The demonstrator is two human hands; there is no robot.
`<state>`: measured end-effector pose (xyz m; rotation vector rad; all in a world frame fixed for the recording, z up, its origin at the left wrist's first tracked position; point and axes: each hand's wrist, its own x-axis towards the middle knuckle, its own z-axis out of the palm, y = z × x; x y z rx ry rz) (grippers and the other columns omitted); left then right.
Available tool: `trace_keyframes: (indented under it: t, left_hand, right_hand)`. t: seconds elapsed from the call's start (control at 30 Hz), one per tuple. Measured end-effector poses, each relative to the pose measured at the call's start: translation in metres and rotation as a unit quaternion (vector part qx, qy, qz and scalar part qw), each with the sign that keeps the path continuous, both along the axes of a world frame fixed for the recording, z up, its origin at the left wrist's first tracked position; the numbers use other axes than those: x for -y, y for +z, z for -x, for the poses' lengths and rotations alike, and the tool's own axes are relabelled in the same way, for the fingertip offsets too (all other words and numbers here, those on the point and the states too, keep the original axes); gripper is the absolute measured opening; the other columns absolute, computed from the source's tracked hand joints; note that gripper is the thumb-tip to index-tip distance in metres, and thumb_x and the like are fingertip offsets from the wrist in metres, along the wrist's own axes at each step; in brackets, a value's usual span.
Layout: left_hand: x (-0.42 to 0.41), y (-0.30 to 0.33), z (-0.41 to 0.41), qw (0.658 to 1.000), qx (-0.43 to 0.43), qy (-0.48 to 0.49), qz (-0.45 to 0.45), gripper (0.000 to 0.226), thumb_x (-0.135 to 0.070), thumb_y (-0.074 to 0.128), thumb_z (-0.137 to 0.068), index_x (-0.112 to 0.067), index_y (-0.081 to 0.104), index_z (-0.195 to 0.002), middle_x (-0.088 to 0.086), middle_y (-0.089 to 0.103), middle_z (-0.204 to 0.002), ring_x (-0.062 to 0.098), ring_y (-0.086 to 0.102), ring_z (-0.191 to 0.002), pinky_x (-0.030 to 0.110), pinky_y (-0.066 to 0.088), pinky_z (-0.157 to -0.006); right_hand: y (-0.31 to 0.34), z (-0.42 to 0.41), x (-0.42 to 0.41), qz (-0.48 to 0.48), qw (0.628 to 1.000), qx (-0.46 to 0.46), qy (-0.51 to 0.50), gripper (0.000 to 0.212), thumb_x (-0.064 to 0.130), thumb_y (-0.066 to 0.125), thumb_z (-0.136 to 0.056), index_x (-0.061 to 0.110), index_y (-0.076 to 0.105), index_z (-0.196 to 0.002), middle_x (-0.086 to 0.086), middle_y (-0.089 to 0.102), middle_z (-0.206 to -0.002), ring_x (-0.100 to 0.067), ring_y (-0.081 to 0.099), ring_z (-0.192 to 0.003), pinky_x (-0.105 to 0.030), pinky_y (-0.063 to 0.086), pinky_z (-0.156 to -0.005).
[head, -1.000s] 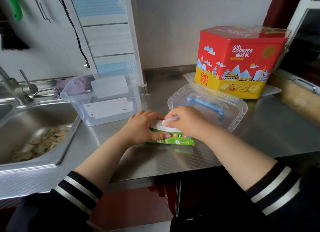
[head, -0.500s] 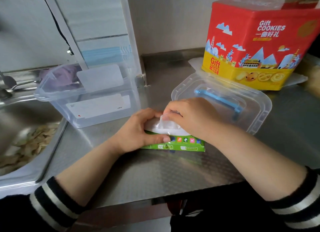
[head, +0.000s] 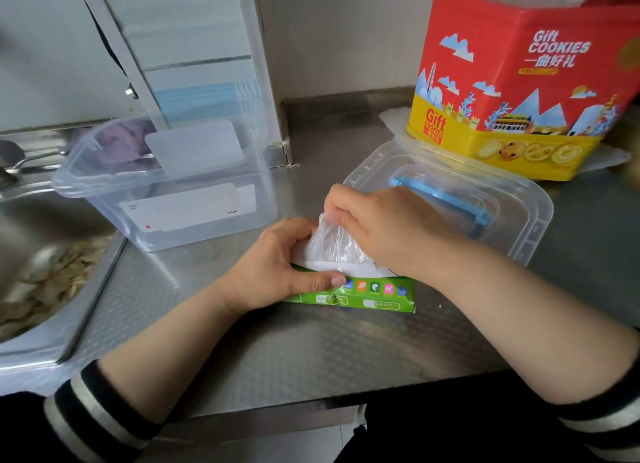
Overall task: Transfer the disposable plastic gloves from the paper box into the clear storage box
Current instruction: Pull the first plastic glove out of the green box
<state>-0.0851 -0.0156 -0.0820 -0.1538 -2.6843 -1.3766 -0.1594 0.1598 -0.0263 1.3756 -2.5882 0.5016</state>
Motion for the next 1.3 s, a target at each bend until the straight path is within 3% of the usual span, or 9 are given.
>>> trace_keyframes:
  t: [0.33,0.5,0.63,0.73,0.87,0.97,1.07,1.13,1.3]
  left_hand:
    - [0.000,0.001,0.001,1.000,-0.011,-0.029,-0.002,0.060,-0.049,0.083,-0.064,-0.012,0.061,-0.105,0.010,0.067,-0.100,0.029,0.064,-0.097,0.052,0.050,-0.086]
    - [0.002,0.000,0.001,0.999,-0.010,-0.030,0.016,0.049,-0.056,0.082,-0.060,-0.040,0.061,-0.102,-0.017,0.063,-0.103,0.011,0.060,-0.102,0.039,0.048,-0.093]
    - [0.003,0.005,-0.002,0.988,-0.076,-0.052,0.128,0.048,-0.067,0.070,-0.066,-0.046,0.054,-0.108,-0.031,0.054,-0.110,0.000,0.051,-0.109,0.025,0.040,-0.097]
    - [0.008,0.012,-0.002,0.963,-0.165,-0.071,0.202,0.060,-0.069,0.048,-0.086,-0.022,0.060,-0.122,-0.006,0.054,-0.133,0.017,0.048,-0.125,0.033,0.035,-0.107]
    - [0.024,0.039,-0.001,0.889,-0.323,0.119,0.303,0.046,-0.045,0.049,-0.096,-0.007,0.063,-0.118,0.011,0.058,-0.127,0.030,0.049,-0.121,0.034,0.032,-0.105]
    - [0.054,0.055,0.006,0.820,-0.242,0.298,0.425,0.051,-0.047,0.048,-0.094,-0.009,0.055,-0.126,0.013,0.056,-0.132,0.035,0.049,-0.123,0.046,0.033,-0.107]
    - [0.065,0.063,0.010,0.831,-0.175,0.282,0.447,0.052,-0.057,0.039,-0.093,-0.015,0.067,-0.104,0.008,0.072,-0.092,0.034,0.066,-0.083,0.042,0.049,-0.077]
    - [0.055,0.066,0.013,0.843,-0.219,0.249,0.423,0.035,-0.048,0.055,-0.091,-0.016,0.070,-0.091,0.006,0.072,-0.075,0.032,0.065,-0.064,0.030,0.040,-0.058]
    - [0.016,0.067,0.035,0.857,-0.261,0.196,0.398,0.032,-0.049,0.058,-0.085,-0.020,0.070,-0.085,0.000,0.069,-0.068,0.028,0.064,-0.058,0.025,0.034,-0.054]
  right_hand:
    - [-0.004,-0.002,0.018,0.269,0.962,0.047,0.022,0.026,0.036,0.044,-0.096,0.018,0.062,-0.090,0.011,0.062,-0.070,-0.020,0.058,-0.065,-0.039,0.047,-0.060]
    - [0.030,0.011,0.018,0.469,0.880,0.062,-0.043,0.019,0.019,0.045,-0.100,0.027,0.046,-0.083,0.013,0.043,-0.062,0.004,0.045,-0.056,-0.012,0.033,-0.055]
    - [0.058,0.041,0.009,0.425,0.887,0.096,-0.157,0.018,0.029,0.039,-0.103,0.018,0.046,-0.092,0.013,0.041,-0.068,0.008,0.043,-0.058,-0.011,0.031,-0.058]
    - [0.033,0.056,0.009,0.355,0.877,0.233,-0.225,0.033,0.047,0.038,-0.100,0.018,0.047,-0.087,0.007,0.046,-0.069,-0.004,0.046,-0.063,-0.023,0.039,-0.063]
    - [0.013,0.058,0.007,0.394,0.761,0.469,-0.214,0.043,0.053,0.042,-0.098,0.013,0.056,-0.090,-0.008,0.058,-0.060,-0.025,0.061,-0.049,-0.024,0.044,-0.039]
    - [0.015,0.051,0.000,0.419,0.711,0.528,-0.200,0.036,0.046,0.042,-0.100,0.016,0.052,-0.084,0.003,0.052,-0.041,-0.014,0.054,-0.034,-0.015,0.034,-0.033]
    - [0.017,0.050,-0.001,0.429,0.694,0.550,-0.181,0.043,0.050,0.046,-0.097,0.017,0.058,-0.072,0.003,0.051,-0.050,-0.010,0.050,-0.034,-0.016,0.035,-0.041]
    - [0.019,0.051,-0.001,0.442,0.672,0.572,-0.161,0.052,0.053,0.046,-0.095,0.017,0.071,-0.067,0.004,0.054,-0.062,-0.009,0.051,-0.037,-0.024,0.040,-0.048]
    - [0.031,0.053,-0.010,0.497,0.610,0.611,-0.084,0.051,0.064,0.051,-0.076,0.016,0.068,-0.086,0.009,0.059,-0.058,-0.004,0.054,-0.047,-0.019,0.048,-0.044]
